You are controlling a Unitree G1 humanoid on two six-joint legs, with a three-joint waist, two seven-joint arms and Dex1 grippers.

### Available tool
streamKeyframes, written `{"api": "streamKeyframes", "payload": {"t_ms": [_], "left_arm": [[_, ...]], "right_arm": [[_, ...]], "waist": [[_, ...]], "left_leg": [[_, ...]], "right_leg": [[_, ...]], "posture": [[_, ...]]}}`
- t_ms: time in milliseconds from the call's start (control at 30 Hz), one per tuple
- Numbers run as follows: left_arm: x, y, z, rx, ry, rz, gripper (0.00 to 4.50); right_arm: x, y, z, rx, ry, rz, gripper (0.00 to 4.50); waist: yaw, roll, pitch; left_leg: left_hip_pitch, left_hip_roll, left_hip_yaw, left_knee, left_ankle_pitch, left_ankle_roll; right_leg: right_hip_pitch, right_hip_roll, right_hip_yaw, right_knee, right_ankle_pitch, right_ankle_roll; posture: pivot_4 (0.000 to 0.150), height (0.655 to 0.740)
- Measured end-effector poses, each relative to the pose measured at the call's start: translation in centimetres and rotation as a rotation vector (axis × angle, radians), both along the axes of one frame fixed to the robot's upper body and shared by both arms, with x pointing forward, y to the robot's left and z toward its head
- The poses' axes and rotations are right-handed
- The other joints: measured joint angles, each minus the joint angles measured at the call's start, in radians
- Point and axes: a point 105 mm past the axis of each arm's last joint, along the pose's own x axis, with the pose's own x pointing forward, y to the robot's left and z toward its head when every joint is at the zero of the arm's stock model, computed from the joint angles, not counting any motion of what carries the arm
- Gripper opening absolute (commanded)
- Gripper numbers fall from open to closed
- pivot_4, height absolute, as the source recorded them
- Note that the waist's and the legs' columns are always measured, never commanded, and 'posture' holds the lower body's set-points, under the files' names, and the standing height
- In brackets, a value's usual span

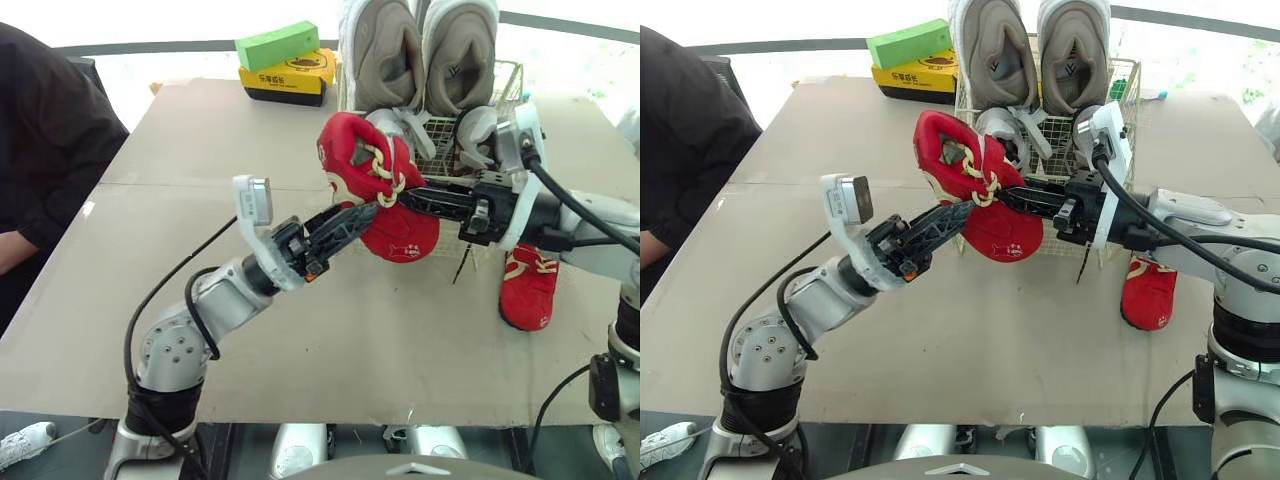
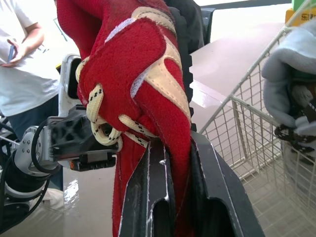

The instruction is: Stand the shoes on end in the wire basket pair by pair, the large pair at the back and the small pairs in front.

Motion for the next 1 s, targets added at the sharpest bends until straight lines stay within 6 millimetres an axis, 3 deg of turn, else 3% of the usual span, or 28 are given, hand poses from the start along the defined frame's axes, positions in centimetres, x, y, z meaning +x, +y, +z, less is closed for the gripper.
{"api": "streamKeyframes", "payload": {"t_ms": [67,133,167,333,400,433,600,700,800,1000], "left_arm": [[0.1,0.2,-0.1,0.022,-0.009,-0.009,0.65],[0.2,0.3,0.0,0.044,-0.037,-0.025,0.39],[0.3,0.4,0.2,0.059,-0.057,-0.036,0.39],[2.2,2.4,2.0,0.178,-0.186,-0.011,0.38],[3.2,2.7,3.7,0.197,-0.252,-0.018,0.38],[4.0,3.3,5.6,0.24,-0.327,-0.007,0.38],[5.3,2.5,8.7,0.341,-0.532,-0.02,0.38],[6.4,1.6,7.8,0.444,-0.614,-0.039,0.38],[7.5,0.2,5.7,0.554,-0.73,-0.069,0.38],[8.0,-1.3,2.4,0.659,-0.86,-0.122,0.38]], "right_arm": [[-0.2,0.1,-0.1,0.004,0.0,-0.004,0.0],[-0.4,0.0,-0.2,0.017,-0.017,-0.012,0.0],[-0.6,0.0,-0.1,0.019,-0.039,-0.023,0.75],[-1.9,-1.7,-0.3,0.03,-0.165,-0.112,3.11],[-2.6,-2.9,-1.2,-0.018,-0.213,-0.173,4.01],[-3.4,-4.0,-2.3,-0.066,-0.242,-0.215,4.42],[-5.1,-5.5,-2.8,-0.05,-0.328,-0.262,4.42],[-6.1,-6.2,-3.3,-0.067,-0.342,-0.271,4.42],[-6.7,-7.2,-4.1,-0.099,-0.329,-0.315,4.42],[-7.3,-7.5,-4.4,-0.125,-0.345,-0.339,4.42]], "waist": [[0.001,0.0,0.0],[0.002,0.0,0.0],[0.006,0.0,0.0],[0.011,0.0,0.0],[0.017,-0.001,0.0],[0.019,-0.001,0.0],[0.01,0.0,0.0],[0.006,0.001,0.0],[0.01,0.001,-0.001],[0.009,0.001,-0.001]], "left_leg": [[-0.001,0.0,0.0,0.0,0.0,0.0],[-0.001,0.0,0.001,0.0,0.0,0.0],[-0.001,0.0,0.0,0.0,-0.001,0.001],[-0.002,-0.001,-0.001,0.0,-0.001,0.001],[-0.003,-0.001,-0.002,0.0,-0.001,0.001],[-0.003,-0.001,-0.003,0.0,-0.001,0.001],[-0.001,-0.001,0.0,0.0,0.0,0.0],[0.0,-0.001,0.002,-0.001,0.0,0.0],[-0.001,-0.001,0.001,-0.001,0.0,0.0],[-0.001,-0.001,0.0,-0.001,-0.001,0.002]], "right_leg": [[-0.001,0.0,0.0,-0.001,0.0,0.0],[-0.001,-0.001,0.0,-0.002,0.0,0.0],[-0.001,0.0,0.0,-0.002,0.0,0.0],[-0.001,0.0,-0.002,-0.002,0.0,0.0],[0.0,-0.001,-0.003,-0.003,0.0,0.0],[0.0,0.0,-0.004,-0.004,0.0,0.001],[0.002,0.0,-0.005,-0.006,-0.001,0.002],[0.002,0.001,-0.003,-0.006,-0.001,0.001],[0.002,0.001,-0.004,-0.006,-0.001,0.001],[0.002,0.001,-0.001,-0.006,-0.001,0.001]], "posture": [[0.15,0.74],[0.15,0.74],[0.15,0.74],[0.15,0.74],[0.15,0.74],[0.15,0.74],[0.15,0.74],[0.15,0.74],[0.15,0.74],[0.15,0.74]]}}
